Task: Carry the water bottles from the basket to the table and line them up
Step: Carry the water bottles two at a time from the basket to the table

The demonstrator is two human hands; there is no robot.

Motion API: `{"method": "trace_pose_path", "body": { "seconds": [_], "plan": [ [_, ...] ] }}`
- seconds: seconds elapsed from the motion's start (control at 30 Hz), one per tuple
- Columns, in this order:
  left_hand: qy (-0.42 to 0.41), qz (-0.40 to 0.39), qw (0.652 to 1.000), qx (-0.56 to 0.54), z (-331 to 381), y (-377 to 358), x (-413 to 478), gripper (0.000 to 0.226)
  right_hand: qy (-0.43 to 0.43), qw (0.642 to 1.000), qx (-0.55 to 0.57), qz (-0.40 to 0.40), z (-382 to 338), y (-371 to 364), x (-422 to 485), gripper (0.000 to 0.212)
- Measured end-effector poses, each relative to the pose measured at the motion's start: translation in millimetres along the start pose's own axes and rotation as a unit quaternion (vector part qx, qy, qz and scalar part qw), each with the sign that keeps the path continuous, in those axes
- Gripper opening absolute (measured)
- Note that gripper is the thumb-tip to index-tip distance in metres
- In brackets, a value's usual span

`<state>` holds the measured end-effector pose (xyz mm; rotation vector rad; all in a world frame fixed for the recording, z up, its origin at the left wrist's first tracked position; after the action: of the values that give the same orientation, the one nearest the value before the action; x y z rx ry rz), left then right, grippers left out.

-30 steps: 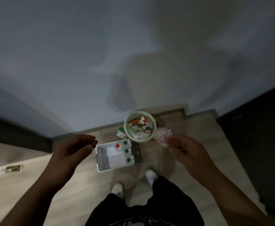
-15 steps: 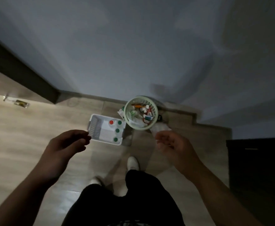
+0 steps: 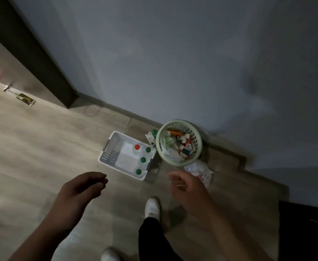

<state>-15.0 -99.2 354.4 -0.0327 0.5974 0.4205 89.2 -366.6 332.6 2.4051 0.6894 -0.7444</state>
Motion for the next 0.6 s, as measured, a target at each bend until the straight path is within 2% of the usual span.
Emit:
{"method": "trace_pose_path", "body": {
  "seconds": [0.13,0.2,0.4,0.6],
  "plan": [
    [0.015,-0.007,1.000,0.022,-89,0,51,0.019,-0.006,1.000,-0.028,0.010,58,-46,60,0.026],
    [0.016,-0.025,0.999,0.042,-130,-6,78,0.025,-0.001,0.999,-0.036,0.014,86,-66,92,0.027],
    [0.031,-0.034,0.998,0.049,-236,-28,158,0.029,-0.014,0.998,0.012,0.052,180,-107,198,0.024],
    [-0.002,-0.045,0.997,0.069,-298,-50,240,0.039,0.021,0.997,-0.012,0.072,236,-139,284,0.042]
  ]
}}
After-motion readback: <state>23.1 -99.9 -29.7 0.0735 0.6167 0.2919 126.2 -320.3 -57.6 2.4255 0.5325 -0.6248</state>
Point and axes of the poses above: each hand's wrist, its own x-axis towards the middle knuckle, its own y-axis out of the back of the hand, z = x × y, the point moved 7 cm from there along x, towards the middle knuckle
